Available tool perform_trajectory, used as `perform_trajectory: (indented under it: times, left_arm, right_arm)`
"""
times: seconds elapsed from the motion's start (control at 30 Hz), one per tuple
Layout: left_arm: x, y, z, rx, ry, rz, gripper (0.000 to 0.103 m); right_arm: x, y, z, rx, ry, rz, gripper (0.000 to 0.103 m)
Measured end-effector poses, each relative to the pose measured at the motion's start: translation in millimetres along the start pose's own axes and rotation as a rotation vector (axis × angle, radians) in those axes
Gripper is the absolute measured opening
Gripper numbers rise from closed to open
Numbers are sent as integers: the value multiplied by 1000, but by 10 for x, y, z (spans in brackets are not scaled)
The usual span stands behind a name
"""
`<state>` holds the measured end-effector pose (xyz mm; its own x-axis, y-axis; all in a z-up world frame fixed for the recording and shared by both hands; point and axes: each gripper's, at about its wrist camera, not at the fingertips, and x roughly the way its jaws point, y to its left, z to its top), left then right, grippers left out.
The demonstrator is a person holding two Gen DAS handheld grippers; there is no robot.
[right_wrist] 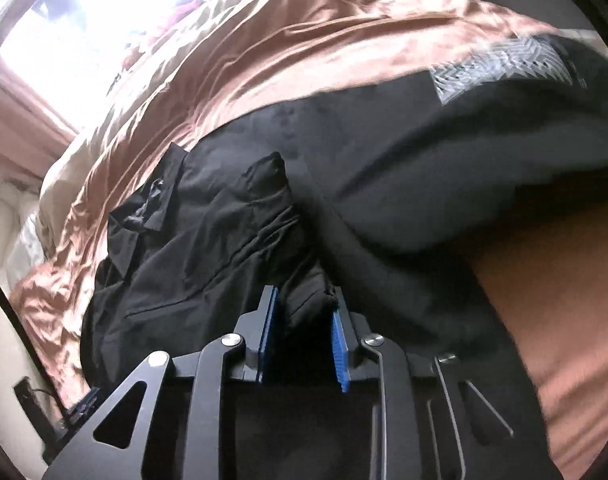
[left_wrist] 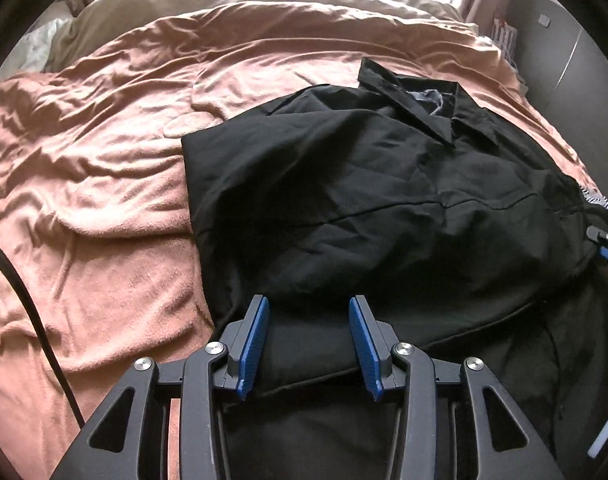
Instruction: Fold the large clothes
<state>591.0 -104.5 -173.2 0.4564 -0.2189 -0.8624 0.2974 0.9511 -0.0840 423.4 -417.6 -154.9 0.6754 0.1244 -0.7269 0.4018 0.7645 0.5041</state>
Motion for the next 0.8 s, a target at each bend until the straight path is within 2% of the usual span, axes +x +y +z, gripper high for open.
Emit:
perform_trajectory:
  times: [0.13, 0.17, 0.2, 0.27, 0.53, 0.67, 0.8]
  left_arm:
    - [-74, -6, 3, -3, 1, 14, 45]
    - [-119, 4, 4, -14, -7, 5, 45]
    - [-170, 18, -1, -24, -19, -2, 45]
    - [-307, 46, -6, -43, -39, -6, 46]
    - [-808, -29, -99, -45, -93, -25, 47]
    - [-1001, -146, -174, -46, -113, -61, 57]
    - [-1095, -277, -202, -46, -119, -81, 60]
  right_arm:
    - [-28, 71, -24, -15, 26, -20, 24]
    - [-86, 43, -32, -19, 31, -6, 33]
    - [-139, 21, -27, -17, 28, 4, 53]
    - [-360, -130, -16, 7, -5, 17, 70]
    - [-1156, -725, -100, 34, -131, -26, 70]
    - [-1463, -1188, -160, 126, -167, -28, 70]
    - [-1590, -1504, -217, 212, -180, -13, 53]
